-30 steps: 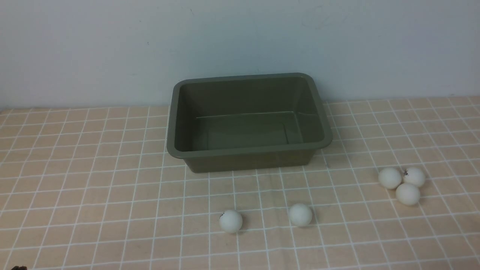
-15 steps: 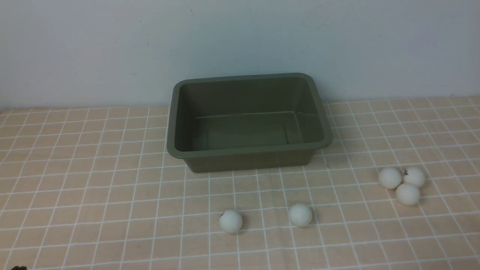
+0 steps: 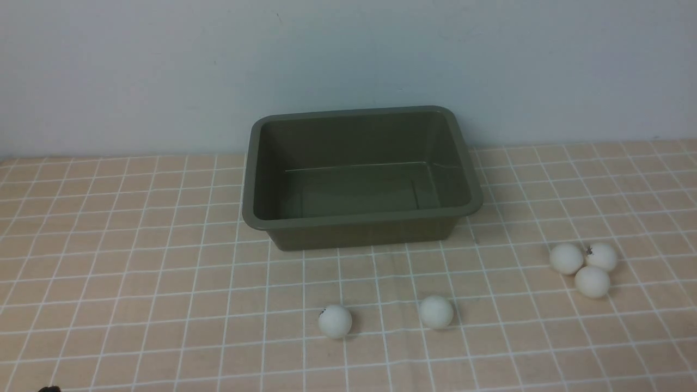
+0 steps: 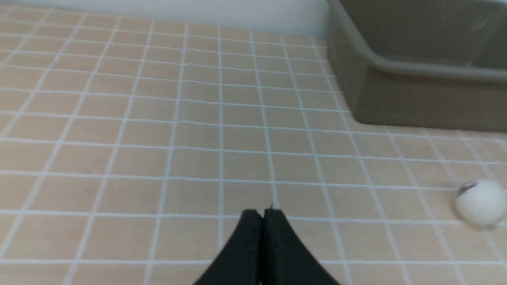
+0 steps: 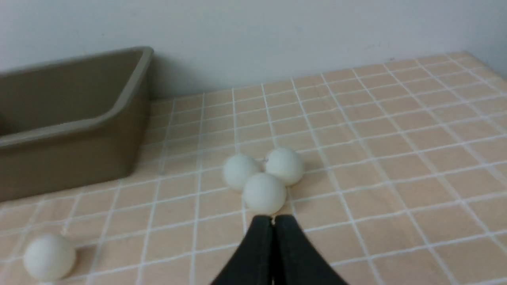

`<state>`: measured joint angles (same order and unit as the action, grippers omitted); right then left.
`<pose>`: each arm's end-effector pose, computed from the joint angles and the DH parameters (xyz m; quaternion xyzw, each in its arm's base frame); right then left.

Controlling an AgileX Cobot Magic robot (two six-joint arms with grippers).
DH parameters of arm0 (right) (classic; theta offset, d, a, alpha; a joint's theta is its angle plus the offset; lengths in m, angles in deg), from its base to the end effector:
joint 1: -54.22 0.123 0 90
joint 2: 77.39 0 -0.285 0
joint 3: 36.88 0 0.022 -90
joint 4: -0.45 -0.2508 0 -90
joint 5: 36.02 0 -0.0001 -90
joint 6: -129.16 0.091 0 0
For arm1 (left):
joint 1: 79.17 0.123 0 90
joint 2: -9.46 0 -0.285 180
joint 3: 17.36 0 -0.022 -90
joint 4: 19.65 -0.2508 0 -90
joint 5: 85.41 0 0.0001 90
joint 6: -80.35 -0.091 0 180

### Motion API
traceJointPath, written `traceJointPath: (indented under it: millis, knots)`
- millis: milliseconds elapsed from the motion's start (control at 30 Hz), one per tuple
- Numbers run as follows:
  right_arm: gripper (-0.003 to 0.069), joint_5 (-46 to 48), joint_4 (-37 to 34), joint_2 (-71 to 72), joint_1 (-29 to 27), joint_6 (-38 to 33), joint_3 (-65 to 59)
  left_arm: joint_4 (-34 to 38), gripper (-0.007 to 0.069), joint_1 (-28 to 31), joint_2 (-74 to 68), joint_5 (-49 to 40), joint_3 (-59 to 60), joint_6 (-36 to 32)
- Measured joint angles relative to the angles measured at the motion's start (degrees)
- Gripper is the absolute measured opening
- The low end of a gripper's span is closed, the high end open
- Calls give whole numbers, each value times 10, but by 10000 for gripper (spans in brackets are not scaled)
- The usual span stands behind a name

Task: Put the table tennis balls into the box on the light coffee tablecloth.
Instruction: 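Reach for and grasp a ping pong ball on the table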

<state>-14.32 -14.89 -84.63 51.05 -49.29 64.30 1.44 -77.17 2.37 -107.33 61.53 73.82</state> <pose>0.0529 0.0060 0.1714 0.1040 0.7970 0.1047 0.5857 0.0526 -0.0104 0.1719 -0.0656 0.7981 -0.1117 0.5885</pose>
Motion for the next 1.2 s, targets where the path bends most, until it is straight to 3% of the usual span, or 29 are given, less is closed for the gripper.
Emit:
traceJointPath:
  millis: [200, 433, 600, 900, 1033, 1200]
  knots:
    - [-19, 9, -145, 0, 0, 15, 0, 172, -69, 0, 0, -1, 1, 5]
    - [-19, 0, -202, 0, 0, 16, -1, 326, -69, 0, 0, 0, 1, 6]
    - [-19, -18, -219, 0, 0, 16, -2, 375, -69, 0, 0, 7, 1, 8]
    - [-19, -68, -338, 0, 0, 17, -2, 456, -69, 0, 0, 34, 1, 1]
    - [-19, -102, -374, 0, 0, -8, 10, 509, -69, 0, 0, 54, -14, -92]
    - [-19, -78, -384, -3, 0, -159, 126, 606, -69, 0, -3, 49, -96, -317]
